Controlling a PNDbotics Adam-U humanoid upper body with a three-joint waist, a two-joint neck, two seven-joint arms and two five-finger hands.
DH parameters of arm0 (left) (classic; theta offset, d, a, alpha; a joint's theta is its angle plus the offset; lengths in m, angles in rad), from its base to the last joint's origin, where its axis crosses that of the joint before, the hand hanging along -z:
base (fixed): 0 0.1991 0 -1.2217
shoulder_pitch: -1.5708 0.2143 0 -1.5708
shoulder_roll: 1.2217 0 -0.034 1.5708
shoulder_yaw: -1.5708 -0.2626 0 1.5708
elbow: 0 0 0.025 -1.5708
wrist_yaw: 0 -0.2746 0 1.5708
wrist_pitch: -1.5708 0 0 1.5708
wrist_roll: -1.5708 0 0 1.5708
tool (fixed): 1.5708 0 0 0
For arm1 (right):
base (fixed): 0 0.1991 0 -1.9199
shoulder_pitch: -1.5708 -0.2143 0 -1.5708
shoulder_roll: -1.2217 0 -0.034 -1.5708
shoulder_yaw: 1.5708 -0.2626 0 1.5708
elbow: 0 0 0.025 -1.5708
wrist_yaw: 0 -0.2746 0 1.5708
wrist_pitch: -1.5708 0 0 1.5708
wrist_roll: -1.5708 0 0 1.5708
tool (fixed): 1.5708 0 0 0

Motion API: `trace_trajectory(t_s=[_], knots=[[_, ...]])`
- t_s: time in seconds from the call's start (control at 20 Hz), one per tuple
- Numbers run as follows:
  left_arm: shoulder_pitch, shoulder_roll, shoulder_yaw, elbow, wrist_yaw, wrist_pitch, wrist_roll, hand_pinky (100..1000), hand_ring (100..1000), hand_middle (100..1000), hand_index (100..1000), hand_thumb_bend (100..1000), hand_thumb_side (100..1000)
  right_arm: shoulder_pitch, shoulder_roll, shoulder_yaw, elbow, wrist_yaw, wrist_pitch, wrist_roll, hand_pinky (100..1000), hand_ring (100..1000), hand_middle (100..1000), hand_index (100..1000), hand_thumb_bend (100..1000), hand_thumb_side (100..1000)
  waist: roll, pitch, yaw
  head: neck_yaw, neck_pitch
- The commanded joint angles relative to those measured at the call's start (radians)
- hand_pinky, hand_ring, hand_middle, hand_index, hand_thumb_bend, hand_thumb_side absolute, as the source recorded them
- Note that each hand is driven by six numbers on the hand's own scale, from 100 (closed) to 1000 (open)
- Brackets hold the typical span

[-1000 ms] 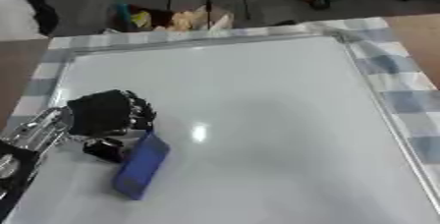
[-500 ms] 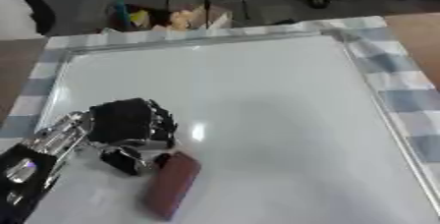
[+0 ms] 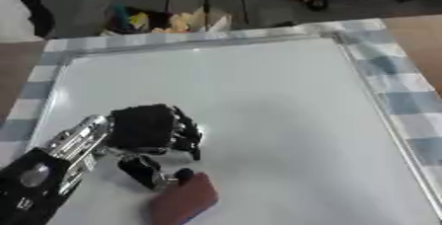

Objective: Wipe the whiteboard clean with a brush.

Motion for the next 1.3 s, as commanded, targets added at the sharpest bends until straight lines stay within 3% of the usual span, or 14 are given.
trace_trajectory(t_s=[0.05,0.25,0.5,0.75,0.95,1.05,1.3], knots=[[-0.003,0.037,0.048,-0.025,0.053,-0.001,-0.015,312,554,540,712,100,793,-0.013,-0.016,-0.009,-0.015,-0.006,-0.003,-0.008,777,860,635,786,100,850,-0.007,-0.029,0.004,-0.008,-0.010],[0.021,0.065,0.106,-0.025,0.114,-0.001,-0.011,369,594,603,787,100,1000,-0.011,-0.020,-0.014,-0.015,-0.005,-0.004,-0.016,776,859,635,786,100,847,-0.008,-0.037,0.010,-0.022,-0.010],[0.032,0.097,0.097,-0.038,0.128,0.018,-0.075,417,618,613,826,106,1000,-0.011,-0.022,-0.015,-0.015,-0.005,-0.005,-0.020,776,858,637,786,100,883,-0.009,-0.046,0.015,-0.032,-0.009],[0.039,0.084,0.082,-0.132,0.176,0.090,-0.147,412,604,620,851,100,1000,-0.013,-0.026,-0.020,-0.015,-0.005,-0.011,-0.029,777,856,641,787,100,853,-0.016,-0.057,0.016,-0.026,-0.008],[0.058,0.085,0.078,-0.227,0.236,0.129,-0.145,423,605,630,877,100,1000,-0.014,-0.030,-0.024,-0.015,-0.004,-0.017,-0.037,777,856,644,788,100,864,-0.019,-0.064,0.016,-0.022,-0.005],[0.096,0.092,0.101,-0.293,0.281,0.154,-0.127,423,603,630,878,100,1000,-0.015,-0.032,-0.028,-0.015,-0.001,-0.020,-0.041,777,857,647,790,100,869,-0.023,-0.065,0.019,-0.021,-0.004],[0.215,0.106,0.245,-0.556,0.555,0.328,-0.129,410,590,622,872,100,1000,-0.027,-0.048,-0.039,-0.015,0.012,-0.034,-0.059,777,855,657,795,100,877,-0.033,-0.069,0.031,-0.020,0.001]])
